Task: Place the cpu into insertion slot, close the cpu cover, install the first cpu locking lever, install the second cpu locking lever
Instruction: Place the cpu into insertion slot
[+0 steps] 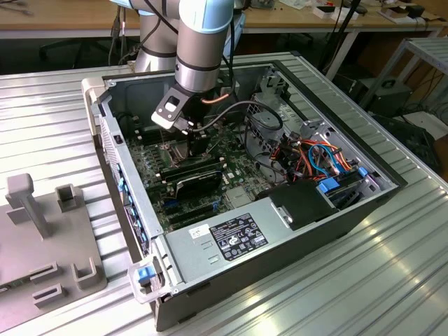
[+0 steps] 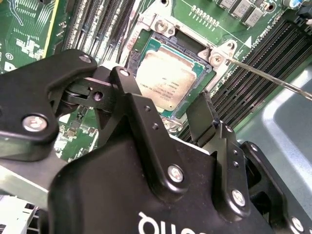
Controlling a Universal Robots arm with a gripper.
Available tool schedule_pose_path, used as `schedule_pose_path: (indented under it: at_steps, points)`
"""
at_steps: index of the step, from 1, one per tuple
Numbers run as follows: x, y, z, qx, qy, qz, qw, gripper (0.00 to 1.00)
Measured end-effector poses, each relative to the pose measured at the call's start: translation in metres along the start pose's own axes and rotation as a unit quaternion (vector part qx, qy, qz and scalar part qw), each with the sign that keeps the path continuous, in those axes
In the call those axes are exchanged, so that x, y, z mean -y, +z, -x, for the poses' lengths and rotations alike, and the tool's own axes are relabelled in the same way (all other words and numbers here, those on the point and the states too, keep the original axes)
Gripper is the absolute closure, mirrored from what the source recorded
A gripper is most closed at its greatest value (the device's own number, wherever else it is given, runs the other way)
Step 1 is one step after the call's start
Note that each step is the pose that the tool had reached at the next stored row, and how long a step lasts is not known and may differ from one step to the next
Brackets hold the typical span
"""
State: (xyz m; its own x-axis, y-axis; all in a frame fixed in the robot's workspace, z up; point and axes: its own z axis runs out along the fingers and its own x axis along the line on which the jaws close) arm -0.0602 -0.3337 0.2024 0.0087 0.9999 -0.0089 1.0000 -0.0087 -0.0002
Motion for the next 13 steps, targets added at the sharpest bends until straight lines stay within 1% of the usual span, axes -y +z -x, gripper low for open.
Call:
schedule_pose_path:
  at_steps: [2,3,4,5,13]
  points:
    - [0.0000,0.0001,0.0000,-0.0014,0.000,0.0001,1.00000,0.35]
    - [0.0000,-0.0001,0.0001,-0.0014,-0.001,0.0000,1.00000,0.42]
    - [0.0001,-0.0002,0.0002,-0.0018,-0.001,-0.0002,1.00000,0.42]
    - [0.0001,-0.0002,0.0001,-0.0021,-0.001,-0.0001,1.00000,0.47]
    - [-0.0008,0.0000,0.0000,-0.0023,-0.001,0.0000,1.00000,0.47]
